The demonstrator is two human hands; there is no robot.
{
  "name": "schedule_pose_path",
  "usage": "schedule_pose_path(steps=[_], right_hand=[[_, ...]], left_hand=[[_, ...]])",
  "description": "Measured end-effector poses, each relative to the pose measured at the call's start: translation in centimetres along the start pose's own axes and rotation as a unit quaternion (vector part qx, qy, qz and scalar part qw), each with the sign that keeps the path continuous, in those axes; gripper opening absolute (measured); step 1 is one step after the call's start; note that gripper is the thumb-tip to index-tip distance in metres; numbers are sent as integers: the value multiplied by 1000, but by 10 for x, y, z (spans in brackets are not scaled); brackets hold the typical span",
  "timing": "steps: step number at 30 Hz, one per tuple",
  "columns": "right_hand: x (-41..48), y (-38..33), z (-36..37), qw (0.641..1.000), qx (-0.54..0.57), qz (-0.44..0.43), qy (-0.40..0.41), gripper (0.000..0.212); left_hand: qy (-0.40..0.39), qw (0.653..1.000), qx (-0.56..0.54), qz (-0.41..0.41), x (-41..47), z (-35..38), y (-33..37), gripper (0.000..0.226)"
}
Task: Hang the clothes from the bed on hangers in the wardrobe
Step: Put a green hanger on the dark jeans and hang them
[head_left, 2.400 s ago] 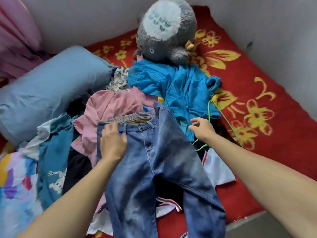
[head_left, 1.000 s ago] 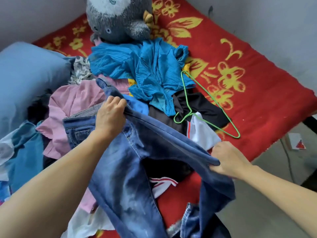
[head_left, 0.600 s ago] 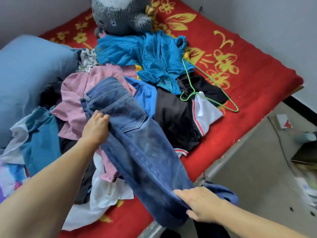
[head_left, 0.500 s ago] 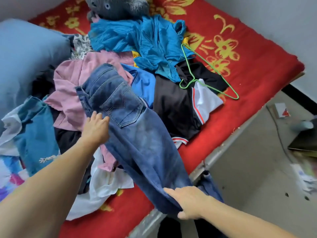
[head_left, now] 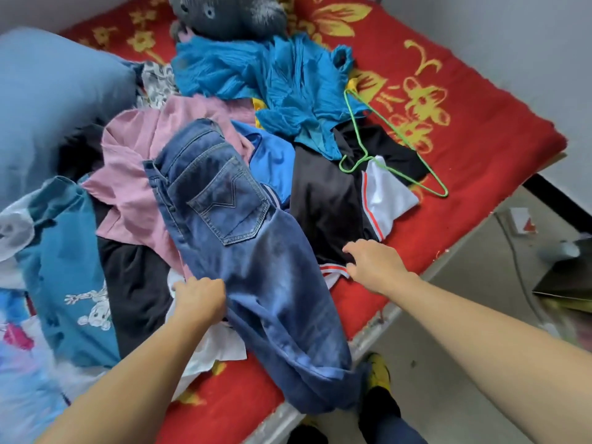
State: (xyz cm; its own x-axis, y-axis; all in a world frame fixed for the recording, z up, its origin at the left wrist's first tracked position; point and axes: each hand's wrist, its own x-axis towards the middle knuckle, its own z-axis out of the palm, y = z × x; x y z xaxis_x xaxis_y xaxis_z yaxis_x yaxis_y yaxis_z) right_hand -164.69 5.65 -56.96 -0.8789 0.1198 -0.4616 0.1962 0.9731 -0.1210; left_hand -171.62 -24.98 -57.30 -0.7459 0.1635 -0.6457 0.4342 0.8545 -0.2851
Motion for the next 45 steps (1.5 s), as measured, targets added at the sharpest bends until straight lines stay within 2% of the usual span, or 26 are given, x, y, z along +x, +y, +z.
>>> schedule_pose_path(steps=[4,8,12,15,19,21,23,25,27,31,33,35,38,41,43,45], right_hand=[[33,28,-49,1000,-12,21,19,37],[78,65,-76,998,-25,40,38,31],[148,110,-77,998,-16,60,34,34],[207,134,-68,998,21,64,16,33],[265,155,-63,995,63,69,-44,73],[282,162,-62,995,49,66,-62,84],[291,168,-62,998,-2,58,-37,76],[296,170,-69,998,-28,49,20,52],[298,165,-86,996,2,53,74,37],[296,132,-151,973,129,75,175,30],[289,102,-185,960,137,17,245,36],[277,61,-211,943,129,-83,296,42],[263,-10,-222,913,124,-236,308,29],[250,-84,-210,868,92,-359,330,22],[248,-129,-190,845,62,-419,326,18],[251,-168,-163,842,37,-446,300,5]], left_hand=[[113,992,-60,15,12,-55,8,23],[208,961,-181,-8,45,-108,35,37],[195,936,-272,-112,90,-122,57,65],[182,927,-297,-142,123,-111,72,69],[149,929,-293,-169,157,-103,101,71],[135,933,-281,-181,163,-105,110,72],[116,937,-276,-181,164,-108,111,72],[94,939,-282,-174,161,-112,105,72],[79,940,-291,-159,155,-120,93,69],[77,932,-326,-141,141,-141,65,58],[92,930,-323,-147,133,-148,49,51],[108,928,-316,-164,127,-150,29,48],[150,905,-338,-208,117,-145,-10,40],[191,866,-384,-256,106,-133,-52,31],[226,843,-402,-278,98,-122,-79,27],[262,825,-408,-290,91,-110,-108,26]])
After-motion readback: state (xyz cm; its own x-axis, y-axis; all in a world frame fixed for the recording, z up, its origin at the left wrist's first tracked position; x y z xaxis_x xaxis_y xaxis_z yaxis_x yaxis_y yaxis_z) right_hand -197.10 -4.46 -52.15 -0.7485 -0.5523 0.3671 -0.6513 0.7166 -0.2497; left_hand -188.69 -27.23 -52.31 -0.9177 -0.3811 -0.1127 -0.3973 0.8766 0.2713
